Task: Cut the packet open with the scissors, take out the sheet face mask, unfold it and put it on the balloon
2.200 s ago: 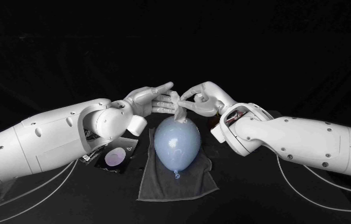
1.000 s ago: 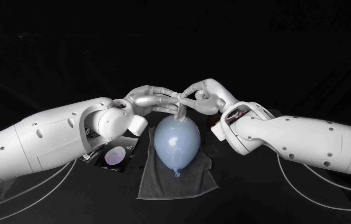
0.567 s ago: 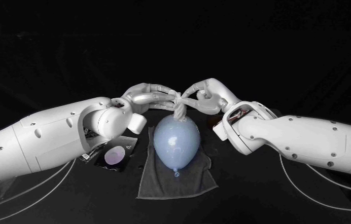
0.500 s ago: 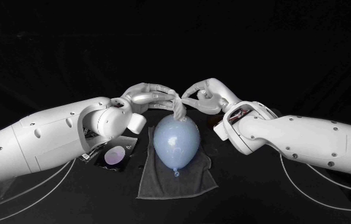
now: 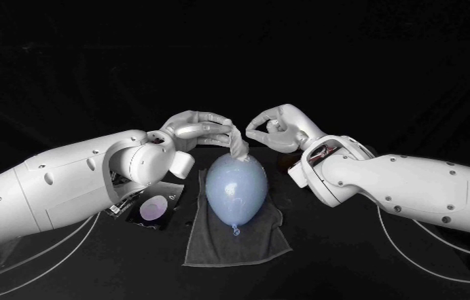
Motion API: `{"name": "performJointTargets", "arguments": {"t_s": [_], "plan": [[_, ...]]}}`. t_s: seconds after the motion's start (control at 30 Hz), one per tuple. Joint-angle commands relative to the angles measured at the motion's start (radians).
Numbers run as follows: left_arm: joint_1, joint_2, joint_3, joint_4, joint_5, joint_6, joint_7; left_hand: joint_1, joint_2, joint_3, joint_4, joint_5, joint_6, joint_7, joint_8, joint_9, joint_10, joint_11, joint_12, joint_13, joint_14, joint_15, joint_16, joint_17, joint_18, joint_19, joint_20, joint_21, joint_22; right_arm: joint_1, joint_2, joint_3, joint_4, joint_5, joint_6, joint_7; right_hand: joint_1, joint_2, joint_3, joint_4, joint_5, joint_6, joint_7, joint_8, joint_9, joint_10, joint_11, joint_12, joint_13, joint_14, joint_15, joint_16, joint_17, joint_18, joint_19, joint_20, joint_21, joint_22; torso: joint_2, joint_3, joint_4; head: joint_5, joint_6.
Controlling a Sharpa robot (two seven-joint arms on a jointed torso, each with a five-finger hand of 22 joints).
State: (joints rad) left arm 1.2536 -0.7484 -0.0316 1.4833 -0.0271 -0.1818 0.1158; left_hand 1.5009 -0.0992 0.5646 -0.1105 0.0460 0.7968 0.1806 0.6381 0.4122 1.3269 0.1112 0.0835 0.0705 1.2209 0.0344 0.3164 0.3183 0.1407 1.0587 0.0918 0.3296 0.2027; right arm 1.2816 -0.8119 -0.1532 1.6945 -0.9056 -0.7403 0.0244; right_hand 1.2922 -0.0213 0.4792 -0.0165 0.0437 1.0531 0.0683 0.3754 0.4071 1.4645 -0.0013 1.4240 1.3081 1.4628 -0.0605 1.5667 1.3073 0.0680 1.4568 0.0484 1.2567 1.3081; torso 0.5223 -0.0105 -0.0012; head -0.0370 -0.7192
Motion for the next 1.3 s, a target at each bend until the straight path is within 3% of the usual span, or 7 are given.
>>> {"name": "performJointTargets", "arguments": {"t_s": [0.03,0.17,0.27,0.4,0.67,0.97,1.3], "plan": [[0.001,0.000,0.001,0.001,-0.002,0.004,0.010,-0.009,0.000,0.052,-0.053,0.004,0.007,0.000,-0.005,-0.001,0.028,-0.012,0.000,0.011,0.001,-0.003,0.004,0.002,0.016,-0.008,0.000,0.006,0.002,0.000,-0.001,0.001,0.000,-0.008,0.003,0.005,0.004,0.005,0.007,-0.003,0.005,0.002,-0.001,0.008,0.027,0.038,-0.006,0.004,0.154,0.108,-0.007,0.004,0.264,-0.006,0.001,-0.006,0.004,0.179,0.000,-0.0003,-0.0002,0.000,0.003],[0.001,0.001,0.001,0.003,-0.003,0.013,0.011,-0.013,0.001,0.056,-0.057,0.004,0.007,0.001,-0.005,-0.003,0.028,-0.012,-0.002,0.011,-0.001,-0.002,0.004,0.008,0.015,-0.015,0.000,0.012,0.006,0.000,0.003,0.001,0.000,0.003,0.018,0.003,-0.013,-0.019,0.000,0.000,0.004,-0.021,0.002,0.008,0.029,0.024,-0.003,-0.023,0.134,0.108,-0.005,0.004,0.264,0.000,-0.010,-0.006,-0.026,0.171,0.000,0.0000,-0.0002,0.000,0.001],[0.001,0.001,0.001,0.003,-0.003,0.020,0.011,-0.016,0.002,0.059,-0.059,0.004,0.006,0.001,-0.005,-0.005,0.028,-0.011,-0.003,0.011,-0.004,-0.001,0.003,0.012,0.013,-0.019,0.000,0.016,0.009,0.000,0.009,0.001,0.000,0.009,0.029,0.002,-0.116,-0.089,-0.075,0.063,0.004,-0.130,0.054,-0.064,-0.004,0.002,0.039,-0.058,0.110,0.108,0.027,0.004,0.264,0.000,-0.019,0.011,-0.047,0.165,0.000,0.0000,0.0000,-0.001,0.002],[0.001,0.002,0.001,0.003,-0.003,0.024,0.011,-0.017,0.003,0.060,-0.061,0.004,0.006,0.001,-0.005,-0.005,0.028,-0.011,-0.003,0.012,-0.005,-0.001,0.003,0.015,0.013,-0.022,0.000,0.019,0.011,0.000,0.024,0.001,-0.008,0.009,0.043,-0.013,-0.141,-0.109,-0.120,0.101,0.005,-0.151,0.069,-0.093,-0.019,-0.007,0.054,-0.069,0.103,0.108,0.044,0.004,0.264,0.001,-0.021,0.028,-0.053,0.164,-0.001,0.0002,-0.0007,-0.002,0.002],[0.001,0.003,0.001,0.003,-0.005,0.028,0.011,-0.018,0.003,0.062,-0.063,0.004,0.006,0.001,-0.004,-0.006,0.028,-0.011,-0.004,0.012,-0.006,-0.001,0.003,0.018,0.013,-0.025,-0.001,0.023,0.014,0.000,0.051,0.001,-0.033,-0.002,0.047,-0.045,-0.135,-0.106,-0.154,0.133,0.005,-0.150,0.071,-0.107,-0.026,-0.016,0.058,-0.079,0.096,0.108,0.048,0.004,0.264,-0.005,-0.005,0.037,-0.013,0.175,0.000,-0.0005,0.0004,-0.001,0.002],[0.001,0.004,0.001,0.004,-0.007,0.029,0.011,-0.018,0.003,0.062,-0.063,0.004,0.006,0.001,-0.004,-0.006,0.028,-0.011,-0.004,0.012,-0.006,-0.001,0.003,0.018,0.013,-0.025,-0.001,0.023,0.014,0.000,0.073,0.001,-0.047,-0.006,0.055,-0.051,-0.108,-0.093,-0.168,0.146,0.005,-0.119,0.064,-0.100,-0.024,-0.014,0.052,-0.075,0.099,0.108,0.044,0.004,0.264,-0.005,-0.002,0.039,-0.005,0.178,0.001,-0.0002,0.0002,-0.001,0.001],[0.001,0.004,0.001,0.005,-0.007,0.027,0.012,-0.022,0.004,0.064,-0.068,0.004,0.006,0.001,-0.003,-0.008,0.029,-0.011,-0.005,0.013,-0.006,-0.001,0.003,0.026,0.012,-0.031,-0.002,0.032,0.020,-0.002,0.081,0.001,-0.048,-0.009,0.054,-0.043,-0.032,-0.048,-0.157,0.147,0.005,-0.048,0.035,-0.073,-0.018,-0.001,0.027,-0.056,0.112,0.108,0.024,0.004,0.264,-0.008,0.007,0.025,0.019,0.184,0.000,0.0000,-0.0006,0.001,-0.001]]}}
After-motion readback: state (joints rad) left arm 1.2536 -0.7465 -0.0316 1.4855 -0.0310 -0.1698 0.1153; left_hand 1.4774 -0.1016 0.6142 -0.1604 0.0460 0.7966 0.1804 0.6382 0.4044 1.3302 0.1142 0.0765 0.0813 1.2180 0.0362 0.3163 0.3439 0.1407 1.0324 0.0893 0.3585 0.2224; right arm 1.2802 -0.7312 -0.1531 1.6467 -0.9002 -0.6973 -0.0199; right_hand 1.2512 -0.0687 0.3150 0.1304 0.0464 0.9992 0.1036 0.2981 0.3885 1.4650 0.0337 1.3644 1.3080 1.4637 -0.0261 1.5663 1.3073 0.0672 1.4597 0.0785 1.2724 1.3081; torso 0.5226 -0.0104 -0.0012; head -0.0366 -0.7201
